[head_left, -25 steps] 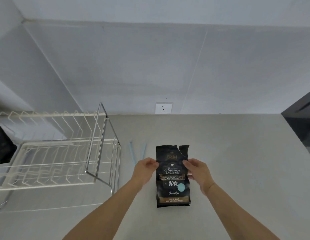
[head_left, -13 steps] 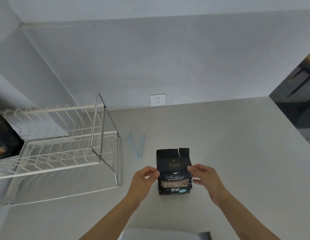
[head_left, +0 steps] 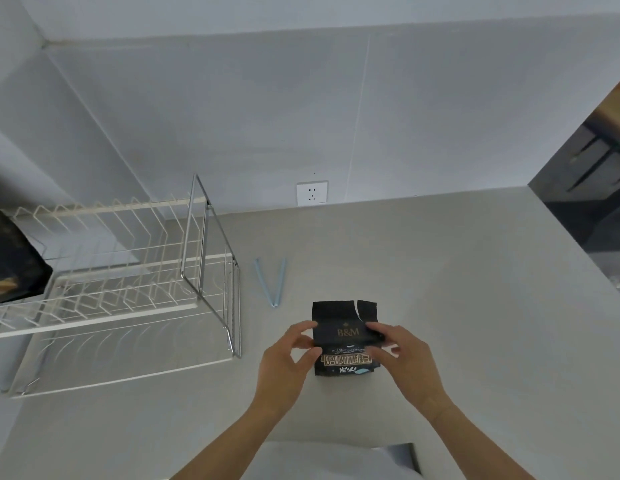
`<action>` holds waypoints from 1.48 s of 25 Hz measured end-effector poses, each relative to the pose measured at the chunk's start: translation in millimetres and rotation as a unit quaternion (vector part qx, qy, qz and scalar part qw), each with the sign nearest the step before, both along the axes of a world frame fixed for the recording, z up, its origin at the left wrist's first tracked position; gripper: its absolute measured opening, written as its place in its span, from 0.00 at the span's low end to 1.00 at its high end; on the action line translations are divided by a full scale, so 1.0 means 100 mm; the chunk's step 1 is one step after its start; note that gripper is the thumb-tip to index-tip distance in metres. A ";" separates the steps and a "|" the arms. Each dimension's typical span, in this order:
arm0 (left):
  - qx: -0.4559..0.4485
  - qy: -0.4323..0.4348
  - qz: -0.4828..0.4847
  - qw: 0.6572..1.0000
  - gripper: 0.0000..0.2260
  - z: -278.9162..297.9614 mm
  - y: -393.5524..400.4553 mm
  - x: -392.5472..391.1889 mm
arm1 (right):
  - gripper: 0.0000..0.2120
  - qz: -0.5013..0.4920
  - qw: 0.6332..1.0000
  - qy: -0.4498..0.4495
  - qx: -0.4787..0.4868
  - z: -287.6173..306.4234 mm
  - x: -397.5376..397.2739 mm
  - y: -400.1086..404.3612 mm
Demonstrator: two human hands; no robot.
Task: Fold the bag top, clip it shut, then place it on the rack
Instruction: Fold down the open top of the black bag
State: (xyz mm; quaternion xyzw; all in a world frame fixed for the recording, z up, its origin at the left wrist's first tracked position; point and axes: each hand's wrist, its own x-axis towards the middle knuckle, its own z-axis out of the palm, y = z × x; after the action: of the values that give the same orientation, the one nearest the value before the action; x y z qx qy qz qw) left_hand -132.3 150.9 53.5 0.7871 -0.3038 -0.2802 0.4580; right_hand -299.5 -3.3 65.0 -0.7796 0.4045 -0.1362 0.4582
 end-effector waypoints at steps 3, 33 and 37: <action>0.027 -0.089 -0.031 0.995 0.10 0.02 -0.02 -0.02 | 0.11 0.007 0.994 0.062 -0.090 -0.02 0.01 0.02; 0.075 -0.437 -0.251 0.860 0.22 0.17 -0.32 0.16 | 0.18 0.040 0.992 0.083 -0.083 0.04 0.14 0.00; 0.065 -0.320 -0.257 0.910 0.07 0.07 -0.24 0.31 | 0.13 0.035 0.997 0.055 -0.033 0.02 0.10 -0.11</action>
State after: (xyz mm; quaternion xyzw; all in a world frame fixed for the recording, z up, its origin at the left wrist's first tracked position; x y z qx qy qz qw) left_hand -101.3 127.1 60.0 0.7576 -0.6065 -0.1405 0.1961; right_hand -290.0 -14.1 66.9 -0.8145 0.3968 -0.0901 0.4135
